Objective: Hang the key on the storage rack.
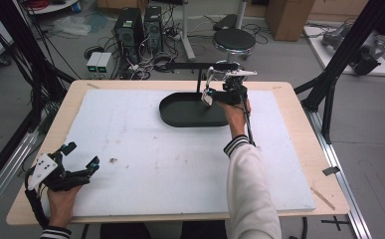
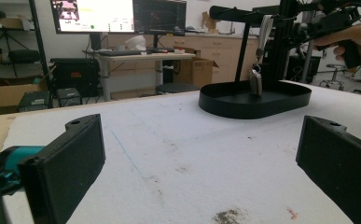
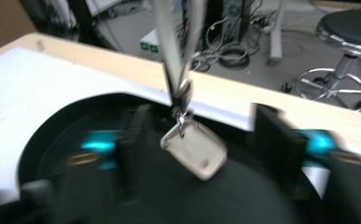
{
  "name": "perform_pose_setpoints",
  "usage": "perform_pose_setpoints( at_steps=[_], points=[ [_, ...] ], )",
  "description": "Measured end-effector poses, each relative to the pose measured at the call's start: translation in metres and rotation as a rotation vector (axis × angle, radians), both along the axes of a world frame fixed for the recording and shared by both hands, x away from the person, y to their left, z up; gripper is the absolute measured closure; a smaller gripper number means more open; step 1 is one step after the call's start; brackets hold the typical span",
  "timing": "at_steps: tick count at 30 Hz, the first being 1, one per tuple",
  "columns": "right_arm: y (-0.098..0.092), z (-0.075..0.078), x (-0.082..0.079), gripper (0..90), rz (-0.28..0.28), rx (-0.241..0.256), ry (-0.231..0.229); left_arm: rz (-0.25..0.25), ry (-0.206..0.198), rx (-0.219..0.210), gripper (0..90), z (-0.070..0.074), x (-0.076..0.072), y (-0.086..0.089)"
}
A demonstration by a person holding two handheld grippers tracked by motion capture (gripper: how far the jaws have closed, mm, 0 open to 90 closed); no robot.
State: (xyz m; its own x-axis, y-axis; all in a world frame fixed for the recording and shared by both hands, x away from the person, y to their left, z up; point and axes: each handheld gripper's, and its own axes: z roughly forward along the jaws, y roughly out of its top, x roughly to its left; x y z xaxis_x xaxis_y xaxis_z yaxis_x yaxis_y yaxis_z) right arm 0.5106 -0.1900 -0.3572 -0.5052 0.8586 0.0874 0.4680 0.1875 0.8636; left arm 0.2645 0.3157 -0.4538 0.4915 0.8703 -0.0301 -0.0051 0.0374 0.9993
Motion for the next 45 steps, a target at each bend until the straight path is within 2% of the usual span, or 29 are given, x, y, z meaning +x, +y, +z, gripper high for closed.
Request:
perform_pose_setpoints(
  at_steps=[1, 2, 3, 4, 5, 8, 9, 10, 11, 12, 13, 14, 17, 19, 23, 26, 30, 34, 37, 40, 45],
  points=[
    [0.001, 0.002, -0.004, 10.6, 0.017, -0.015, -0.006, 0.0, 0.001, -0.001, 1.7, 0.0, 0.0, 0.0],
    [0.002, 0.004, -0.011, 9.9, 0.025, -0.031, -0.012, -0.001, 0.002, -0.001, 1.7, 0.0, 0.0, 0.0],
    [-0.001, 0.011, -0.026, 1.3, 0.056, -0.038, -0.073, -0.001, 0.002, -0.001, 1.7, 0.0, 0.0, 0.0],
    [-0.001, 0.011, -0.026, 1.3, 0.056, -0.038, -0.073, -0.001, -0.001, 0.001, 1.7, 0.0, 0.0, 0.0],
    [-0.002, 0.014, -0.034, 0.3, 0.055, -0.024, -0.101, -0.001, -0.002, 0.005, 1.7, 0.0, 0.0, 0.0],
    [-0.014, 0.019, -0.057, 0.3, 0.134, 0.061, -0.144, -0.002, -0.003, 0.005, 1.7, 0.0, 0.0, 0.0],
    [-0.018, 0.021, -0.065, 0.3, 0.155, 0.056, -0.164, -0.001, -0.002, 0.0, 1.7, 0.0, 0.0, 0.0],
    [-0.028, 0.023, -0.081, 0.3, 0.187, 0.056, -0.193, -0.003, -0.001, -0.002, 1.7, 0.0, 0.0, 0.0],
    [-0.028, 0.023, -0.081, 0.3, 0.187, 0.056, -0.193, -0.003, -0.001, -0.003, 1.7, 0.0, 0.0, 0.0],
    [-0.033, 0.024, -0.09, 0.3, 0.2, 0.066, -0.213, -0.003, -0.001, -0.001, 1.7, 0.0, 0.0, 0.001],
    [-0.045, 0.022, -0.107, 0.3, 0.22, 0.092, -0.245, -0.002, -0.001, 0.0, 1.7, 0.0, 0.0, 0.0],
    [-0.045, 0.022, -0.107, 0.3, 0.22, 0.092, -0.245, -0.001, -0.001, 0.0, 1.7, 0.0, 0.0, 0.0],
    [-0.06, 0.013, -0.13, 0.3, 0.25, 0.103, -0.28, 0.0, -0.003, -0.002, 1.7, 0.0, 0.0, 0.0],
    [-0.068, 0.006, -0.142, 0.3, 0.259, 0.082, -0.291, -0.002, 0.002, -0.005, 1.7, 0.0, 0.0, 0.001],
    [-0.088, -0.013, -0.164, 0.3, 0.244, 0.116, -0.336, -0.004, -0.001, -0.003, 1.7, 0.0, 0.0, 0.001],
    [-0.102, -0.034, -0.177, 0.3, 0.213, 0.142, -0.357, -0.003, -0.004, 0.005, 1.7, 0.0, -0.001, 0.0],
    [-0.116, -0.062, -0.188, 0.3, 0.145, 0.153, -0.366, -0.003, -0.008, 0.01, 1.7, 0.0, -0.001, -0.001],
    [-0.125, -0.081, -0.194, 0.3, 0.095, 0.172, -0.381, -0.002, -0.01, 0.016, 1.7, 0.0, -0.001, -0.001],
    [-0.127, -0.092, -0.196, 0.3, 0.088, 0.185, -0.38, -0.001, -0.009, 0.016, 1.7, 0.0, -0.001, -0.002],
    [-0.126, -0.093, -0.198, 0.3, 0.084, 0.181, -0.399, 0.0, -0.01, 0.017, 1.7, 0.0, -0.001, -0.002],
    [-0.125, -0.093, -0.198, 0.3, 0.087, 0.173, -0.395, -0.001, -0.01, 0.018, 1.7, 0.0, -0.001, -0.002]
  ],
)
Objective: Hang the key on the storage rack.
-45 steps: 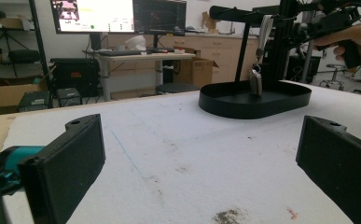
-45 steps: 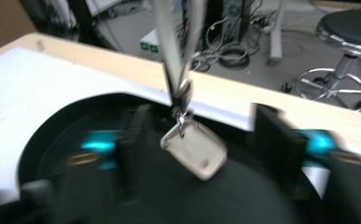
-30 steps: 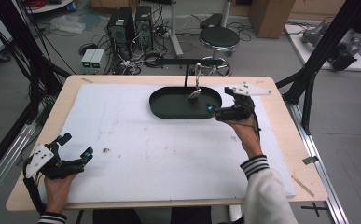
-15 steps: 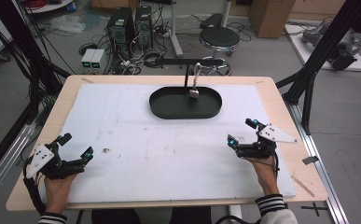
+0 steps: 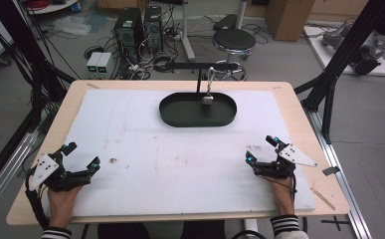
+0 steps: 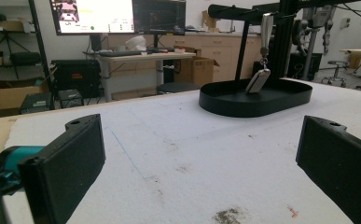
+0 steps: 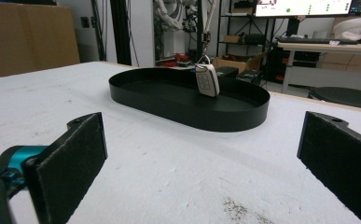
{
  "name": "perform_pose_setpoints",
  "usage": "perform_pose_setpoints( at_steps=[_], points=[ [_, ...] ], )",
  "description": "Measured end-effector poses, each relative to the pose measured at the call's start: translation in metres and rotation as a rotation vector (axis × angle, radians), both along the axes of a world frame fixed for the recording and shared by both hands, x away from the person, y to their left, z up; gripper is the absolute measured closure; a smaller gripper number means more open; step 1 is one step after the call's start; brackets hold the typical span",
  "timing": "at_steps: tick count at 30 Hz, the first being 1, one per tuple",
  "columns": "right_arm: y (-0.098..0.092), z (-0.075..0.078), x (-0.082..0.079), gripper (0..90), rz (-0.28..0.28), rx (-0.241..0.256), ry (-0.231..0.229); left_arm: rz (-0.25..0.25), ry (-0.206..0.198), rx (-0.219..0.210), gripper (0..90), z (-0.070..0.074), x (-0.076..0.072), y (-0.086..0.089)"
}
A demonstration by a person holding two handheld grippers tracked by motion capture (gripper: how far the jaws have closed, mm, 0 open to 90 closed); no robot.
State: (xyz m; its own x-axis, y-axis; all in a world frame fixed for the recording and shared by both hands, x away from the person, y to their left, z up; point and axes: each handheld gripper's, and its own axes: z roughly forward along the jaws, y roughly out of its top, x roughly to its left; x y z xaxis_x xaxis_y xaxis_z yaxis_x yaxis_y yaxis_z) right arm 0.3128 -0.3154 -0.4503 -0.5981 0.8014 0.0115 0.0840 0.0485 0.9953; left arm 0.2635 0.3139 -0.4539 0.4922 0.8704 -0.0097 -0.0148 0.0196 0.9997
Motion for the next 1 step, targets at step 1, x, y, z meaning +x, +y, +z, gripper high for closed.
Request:
perform_pose_setpoints(
  at_steps=[1],
  points=[
    [0.0, -0.0001, 0.0001, 0.3, -0.001, -0.001, -0.001, 0.001, 0.001, 0.001, 1.7, 0.0, 0.0001, 0.0003]
  ],
)
